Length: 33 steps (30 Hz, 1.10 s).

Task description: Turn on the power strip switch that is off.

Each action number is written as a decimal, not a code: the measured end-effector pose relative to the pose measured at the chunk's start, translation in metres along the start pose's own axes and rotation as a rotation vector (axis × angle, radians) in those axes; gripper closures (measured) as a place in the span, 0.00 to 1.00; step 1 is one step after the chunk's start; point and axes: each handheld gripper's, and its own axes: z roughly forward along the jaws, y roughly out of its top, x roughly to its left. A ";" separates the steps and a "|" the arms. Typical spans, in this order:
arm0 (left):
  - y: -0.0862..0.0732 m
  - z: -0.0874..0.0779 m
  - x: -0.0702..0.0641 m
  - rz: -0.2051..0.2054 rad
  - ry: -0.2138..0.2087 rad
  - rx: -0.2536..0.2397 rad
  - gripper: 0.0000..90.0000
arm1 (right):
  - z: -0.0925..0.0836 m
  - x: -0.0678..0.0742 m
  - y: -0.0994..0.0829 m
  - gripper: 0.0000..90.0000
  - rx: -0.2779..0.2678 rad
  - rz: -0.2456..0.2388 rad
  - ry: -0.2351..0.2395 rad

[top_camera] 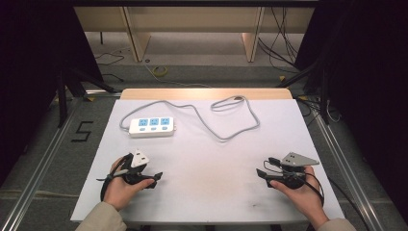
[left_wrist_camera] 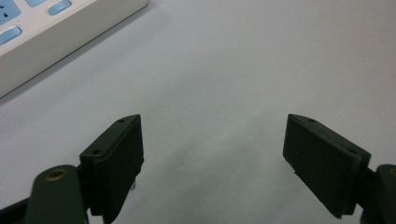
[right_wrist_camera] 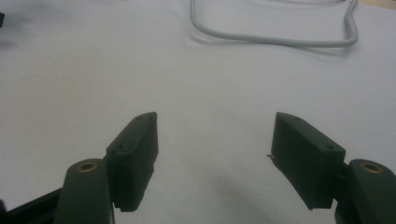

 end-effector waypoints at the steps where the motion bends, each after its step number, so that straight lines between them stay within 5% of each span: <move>1: 0.001 -0.001 0.000 0.003 0.003 0.004 0.23 | 0.000 0.000 0.000 0.36 0.000 0.000 0.001; 12: 0.007 -0.005 0.001 0.000 0.036 -0.004 0.33 | 0.001 0.002 0.000 0.37 0.004 -0.017 0.006; 23: 0.016 -0.005 0.005 0.020 0.067 0.015 0.84 | 0.002 0.003 0.000 0.36 0.004 -0.018 0.010; 29: 0.021 -0.007 0.008 0.004 0.072 0.023 0.99 | 0.003 0.004 0.000 0.36 0.004 -0.015 0.009; 33: 0.024 -0.006 0.009 -0.001 0.065 0.036 1.00 | 0.003 0.003 0.000 0.36 0.006 -0.017 0.006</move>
